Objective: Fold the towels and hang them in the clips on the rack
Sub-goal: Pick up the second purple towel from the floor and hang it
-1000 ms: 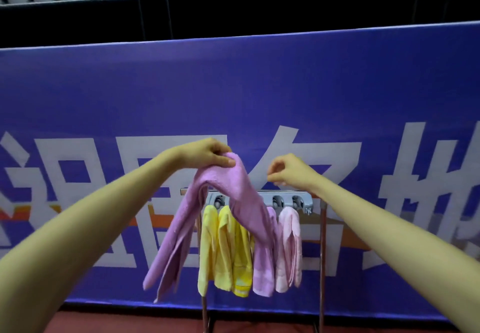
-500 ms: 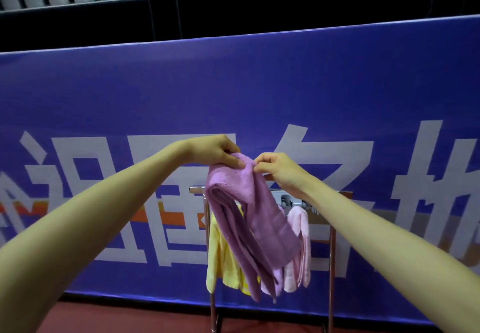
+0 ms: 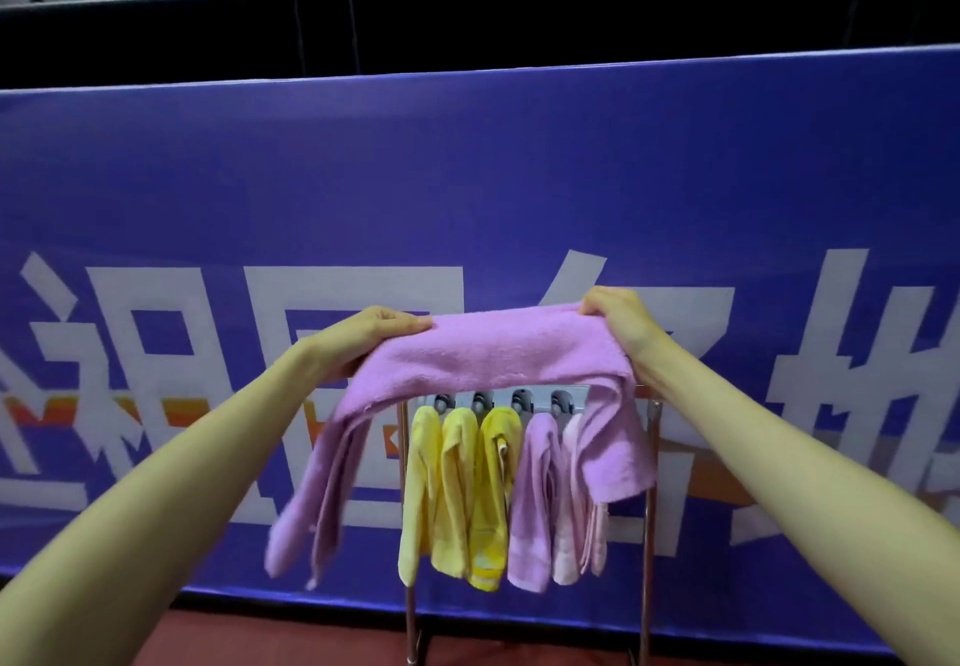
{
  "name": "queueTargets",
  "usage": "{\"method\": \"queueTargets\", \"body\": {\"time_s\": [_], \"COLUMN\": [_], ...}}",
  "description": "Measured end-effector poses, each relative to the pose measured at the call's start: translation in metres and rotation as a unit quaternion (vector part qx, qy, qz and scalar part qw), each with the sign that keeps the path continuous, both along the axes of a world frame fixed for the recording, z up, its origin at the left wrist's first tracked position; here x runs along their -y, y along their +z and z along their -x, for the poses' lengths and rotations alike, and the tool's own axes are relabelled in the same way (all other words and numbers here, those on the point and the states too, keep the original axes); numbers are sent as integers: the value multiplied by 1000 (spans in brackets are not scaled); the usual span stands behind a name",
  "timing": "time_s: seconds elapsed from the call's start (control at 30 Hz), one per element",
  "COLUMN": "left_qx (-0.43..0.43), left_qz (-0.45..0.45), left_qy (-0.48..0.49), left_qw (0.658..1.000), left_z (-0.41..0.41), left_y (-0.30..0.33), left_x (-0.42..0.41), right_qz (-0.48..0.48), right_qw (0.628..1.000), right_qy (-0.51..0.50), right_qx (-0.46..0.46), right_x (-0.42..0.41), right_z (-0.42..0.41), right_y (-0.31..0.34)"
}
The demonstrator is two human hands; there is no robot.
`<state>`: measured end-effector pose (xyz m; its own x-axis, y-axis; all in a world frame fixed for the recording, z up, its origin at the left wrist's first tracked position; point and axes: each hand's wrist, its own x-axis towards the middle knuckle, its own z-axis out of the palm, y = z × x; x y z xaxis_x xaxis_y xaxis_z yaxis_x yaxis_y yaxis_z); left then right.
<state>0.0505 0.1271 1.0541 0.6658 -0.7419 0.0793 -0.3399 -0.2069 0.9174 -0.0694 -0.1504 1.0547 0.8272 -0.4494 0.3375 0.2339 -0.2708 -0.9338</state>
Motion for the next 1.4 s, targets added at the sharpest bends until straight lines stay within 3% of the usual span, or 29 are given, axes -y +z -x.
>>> {"method": "queueTargets", "body": {"time_s": [0.2,0.4,0.67,0.8,1.13,1.4], "left_qx": [8,55,69,54,57,62], "left_qz": [61,34,2,7,-45,-71], "left_qy": [-14,-10,-60,-82,-60,-65], "left_qw": [998,998,996,995,995,993], "left_z": [9,21,40,41,46,58], "left_y": [14,31,36,26,-15,-47], "left_x": [24,57,102,122,171,221], "right_qz": [-110,-33,-35,-128,-140,-7], "right_qw": [987,975,957,951,975,982], "right_qy": [73,175,245,263,168,105], "right_qx": [-94,-134,-148,-98,-44,-156], "right_x": [0,-10,2,15,74,119], "right_z": [-6,3,11,19,32,46], "right_y": [-28,-37,-56,-57,-52,-65]}}
